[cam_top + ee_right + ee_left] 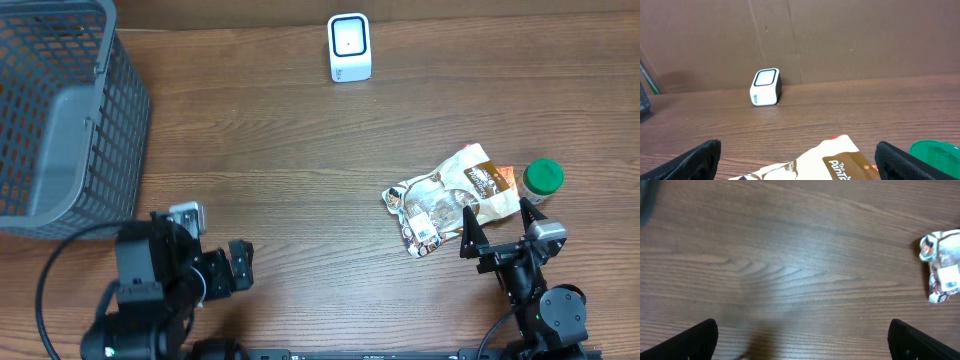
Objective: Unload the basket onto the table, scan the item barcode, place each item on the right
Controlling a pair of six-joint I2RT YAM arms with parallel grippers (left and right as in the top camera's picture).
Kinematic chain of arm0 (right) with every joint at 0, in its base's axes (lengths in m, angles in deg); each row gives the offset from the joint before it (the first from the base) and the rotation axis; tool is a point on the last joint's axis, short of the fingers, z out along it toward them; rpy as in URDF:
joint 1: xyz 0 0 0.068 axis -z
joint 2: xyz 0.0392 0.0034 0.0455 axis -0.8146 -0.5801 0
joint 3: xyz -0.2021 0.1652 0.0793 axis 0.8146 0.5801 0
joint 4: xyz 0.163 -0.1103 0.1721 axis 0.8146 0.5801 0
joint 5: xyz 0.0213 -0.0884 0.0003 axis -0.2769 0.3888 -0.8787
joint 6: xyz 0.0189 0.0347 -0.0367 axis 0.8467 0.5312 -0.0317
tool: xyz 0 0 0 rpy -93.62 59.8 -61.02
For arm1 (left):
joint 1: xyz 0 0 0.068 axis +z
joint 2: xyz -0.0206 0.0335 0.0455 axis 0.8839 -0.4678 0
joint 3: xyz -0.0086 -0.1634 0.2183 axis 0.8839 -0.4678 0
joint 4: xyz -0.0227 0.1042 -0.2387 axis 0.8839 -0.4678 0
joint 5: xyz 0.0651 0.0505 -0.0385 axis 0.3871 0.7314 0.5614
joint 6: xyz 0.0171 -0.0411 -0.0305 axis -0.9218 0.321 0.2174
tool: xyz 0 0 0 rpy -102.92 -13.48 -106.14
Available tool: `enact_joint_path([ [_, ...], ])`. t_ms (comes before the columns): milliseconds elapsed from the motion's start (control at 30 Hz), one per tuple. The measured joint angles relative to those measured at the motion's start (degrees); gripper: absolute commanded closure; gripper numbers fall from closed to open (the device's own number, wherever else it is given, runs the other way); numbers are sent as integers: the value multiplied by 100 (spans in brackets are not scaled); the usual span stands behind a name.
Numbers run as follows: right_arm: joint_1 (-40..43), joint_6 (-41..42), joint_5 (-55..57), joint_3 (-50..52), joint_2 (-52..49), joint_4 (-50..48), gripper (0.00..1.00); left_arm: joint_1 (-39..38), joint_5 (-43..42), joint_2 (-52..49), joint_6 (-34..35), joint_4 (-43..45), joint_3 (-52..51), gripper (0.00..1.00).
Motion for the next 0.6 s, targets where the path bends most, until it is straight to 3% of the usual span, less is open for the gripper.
enact_joint_path([
  [367, 0, 0, 0, 0, 0, 2, 0, 0, 2, 1043, 651, 238, -1189, 0],
  [600, 0, 0, -2, 0, 0, 4, 0, -9, 2, 1722, 852, 2006, -1606, 0],
])
